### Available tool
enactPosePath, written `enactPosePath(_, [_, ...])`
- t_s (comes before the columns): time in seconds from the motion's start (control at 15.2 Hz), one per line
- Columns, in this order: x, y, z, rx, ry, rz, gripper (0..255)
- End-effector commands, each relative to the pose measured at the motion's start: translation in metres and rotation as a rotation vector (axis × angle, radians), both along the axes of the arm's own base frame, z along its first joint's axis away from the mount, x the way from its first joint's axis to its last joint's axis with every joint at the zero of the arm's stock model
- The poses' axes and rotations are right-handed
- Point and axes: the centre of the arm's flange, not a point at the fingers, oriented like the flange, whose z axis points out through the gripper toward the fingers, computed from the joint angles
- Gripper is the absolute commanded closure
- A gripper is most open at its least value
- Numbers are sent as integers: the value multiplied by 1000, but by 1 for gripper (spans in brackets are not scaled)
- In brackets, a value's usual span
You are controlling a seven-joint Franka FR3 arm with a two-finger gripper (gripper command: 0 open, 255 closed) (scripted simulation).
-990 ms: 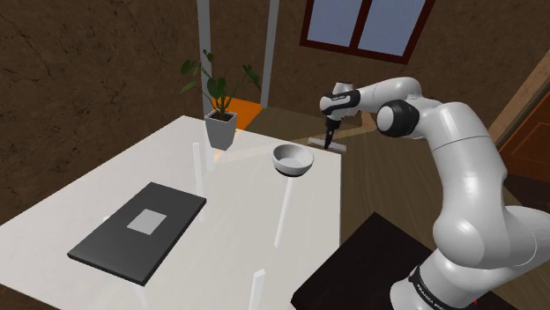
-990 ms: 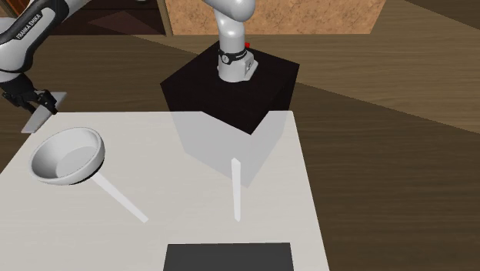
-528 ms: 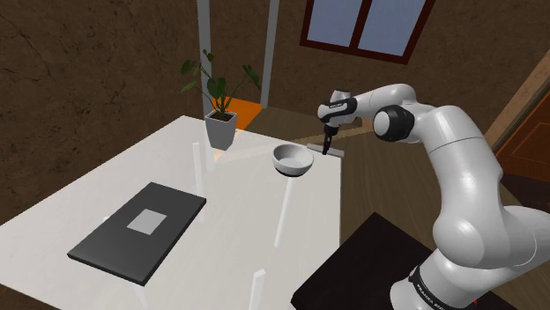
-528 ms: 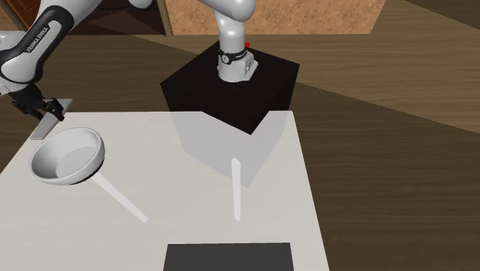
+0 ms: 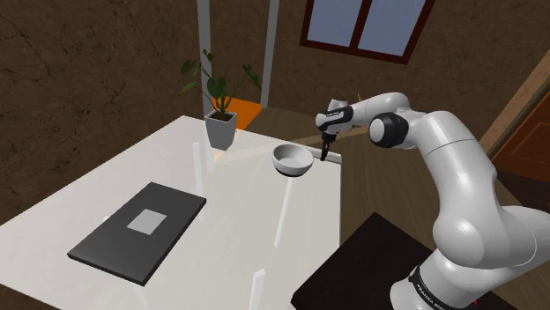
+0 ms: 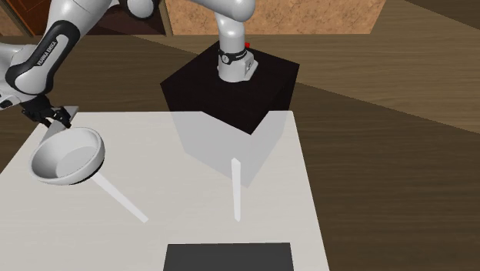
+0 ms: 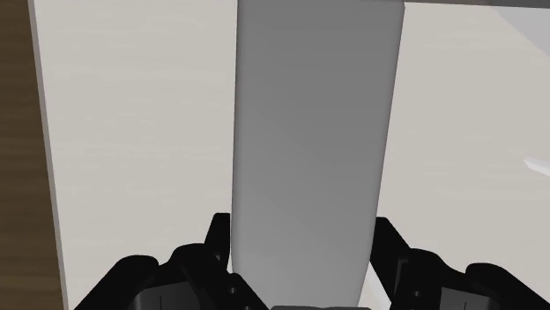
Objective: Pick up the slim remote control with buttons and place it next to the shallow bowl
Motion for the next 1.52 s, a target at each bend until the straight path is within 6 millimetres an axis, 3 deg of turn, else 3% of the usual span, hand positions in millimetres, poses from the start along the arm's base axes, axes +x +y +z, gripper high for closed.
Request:
enactPosePath(0.0, [1,-1,-10,0,-1,0,255])
enactPosePath(0.59, [1,-1,-16,0,-1,0,255])
enactPosePath(0.66, [1,-1,-16,0,-1,0,0])
enactPosePath(0.99, [1,-1,-16,0,-1,0,0])
enactPosePath(1.25, [1,0,34,0,-1,0,0])
enactPosePath(1.45, [1,0,34,0,-1,0,0])
